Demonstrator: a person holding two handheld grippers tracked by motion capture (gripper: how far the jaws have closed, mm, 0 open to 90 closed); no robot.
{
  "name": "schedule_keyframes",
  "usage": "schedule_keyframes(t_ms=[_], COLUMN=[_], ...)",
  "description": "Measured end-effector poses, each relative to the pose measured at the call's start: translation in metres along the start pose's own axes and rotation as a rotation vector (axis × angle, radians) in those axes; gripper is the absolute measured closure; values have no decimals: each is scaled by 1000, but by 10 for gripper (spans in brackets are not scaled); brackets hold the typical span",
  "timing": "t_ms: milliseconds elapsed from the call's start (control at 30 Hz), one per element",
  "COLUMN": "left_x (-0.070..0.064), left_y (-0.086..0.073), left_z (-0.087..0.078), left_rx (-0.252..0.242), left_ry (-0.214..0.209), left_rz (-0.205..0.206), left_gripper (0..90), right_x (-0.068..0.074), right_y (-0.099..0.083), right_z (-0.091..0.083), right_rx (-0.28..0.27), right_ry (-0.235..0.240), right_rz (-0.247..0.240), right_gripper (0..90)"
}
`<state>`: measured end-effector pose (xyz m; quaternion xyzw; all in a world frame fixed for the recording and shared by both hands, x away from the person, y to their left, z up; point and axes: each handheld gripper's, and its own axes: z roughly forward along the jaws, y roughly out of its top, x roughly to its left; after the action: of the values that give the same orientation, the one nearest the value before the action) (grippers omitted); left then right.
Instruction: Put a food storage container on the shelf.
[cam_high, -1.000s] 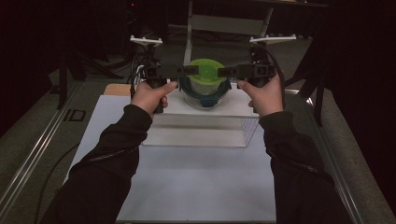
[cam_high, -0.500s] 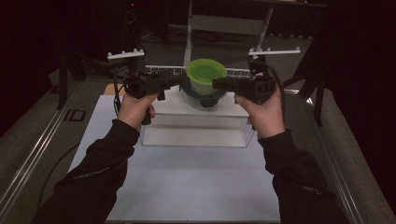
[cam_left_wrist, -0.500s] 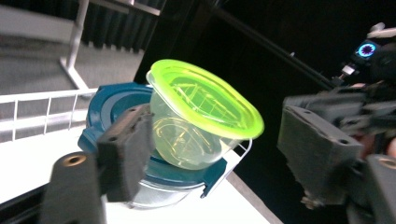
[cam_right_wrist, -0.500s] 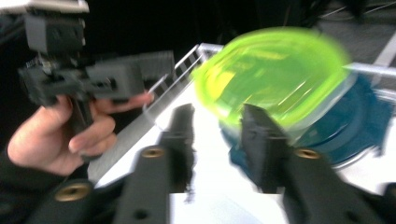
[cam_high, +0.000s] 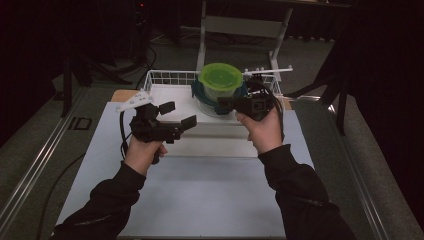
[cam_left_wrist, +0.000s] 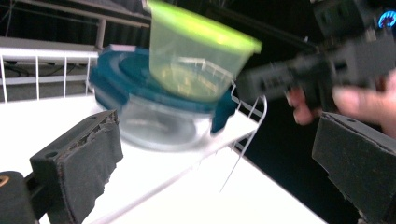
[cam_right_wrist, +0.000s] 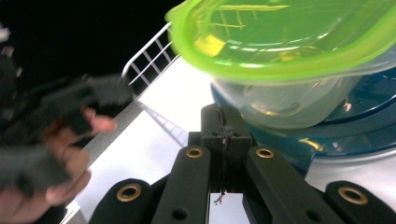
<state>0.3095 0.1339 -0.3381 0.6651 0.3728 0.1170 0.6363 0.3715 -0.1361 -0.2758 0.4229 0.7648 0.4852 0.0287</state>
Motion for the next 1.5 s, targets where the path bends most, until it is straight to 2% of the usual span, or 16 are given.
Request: schedule_keyframes(t_ms=[200, 467, 533, 633, 667, 800, 833, 900, 967, 1067, 1133, 1300, 1500], left_x=[-7, -18, -20, -22, -22, -23, -23, -23, -24, -26, -27, -31, -35], left_y=[-17, -25, -26, -30, -31, -36, -36, -39, -42, -47, -50, -59, -73], left_z=[-3, -8, -9, -11, -12, -16, -16, -17, -18, -20, -21, -21, -19], left_rx=[26, 35, 40, 39, 41, 44, 44, 50, 58, 60, 59, 76, 97], left_ry=[2, -10, -17, -22, -20, -24, -24, -37, -41, -58, -64, -82, -102], left_rz=[44, 91, 94, 117, 131, 141, 141, 138, 148, 148, 167, 173, 182], left_gripper=[14, 14, 14, 14, 14, 14, 14, 14, 14, 14, 14, 14, 14], right_x=[-6, -10, -10, -5, -3, 3, 3, 4, 3, 0, -2, -8, -15], right_y=[5, 9, 7, 2, -1, -14, -14, -25, -33, -46, -54, -78, -107], right_z=[6, 12, 12, 9, 7, -1, -1, -6, -9, -15, -19, -24, -23], right_rx=[-15, -13, -14, -15, -17, -49, -49, -74, -97, -124, -130, -156, -157], right_ry=[-28, -49, -40, -20, -9, 36, 36, 51, 66, 95, 115, 112, 107], right_rz=[11, 18, 20, -13, -24, -59, -59, -79, -79, -86, -89, -106, -131], right_gripper=[898, 896, 867, 780, 738, 506, 506, 392, 302, 243, 221, 196, 196])
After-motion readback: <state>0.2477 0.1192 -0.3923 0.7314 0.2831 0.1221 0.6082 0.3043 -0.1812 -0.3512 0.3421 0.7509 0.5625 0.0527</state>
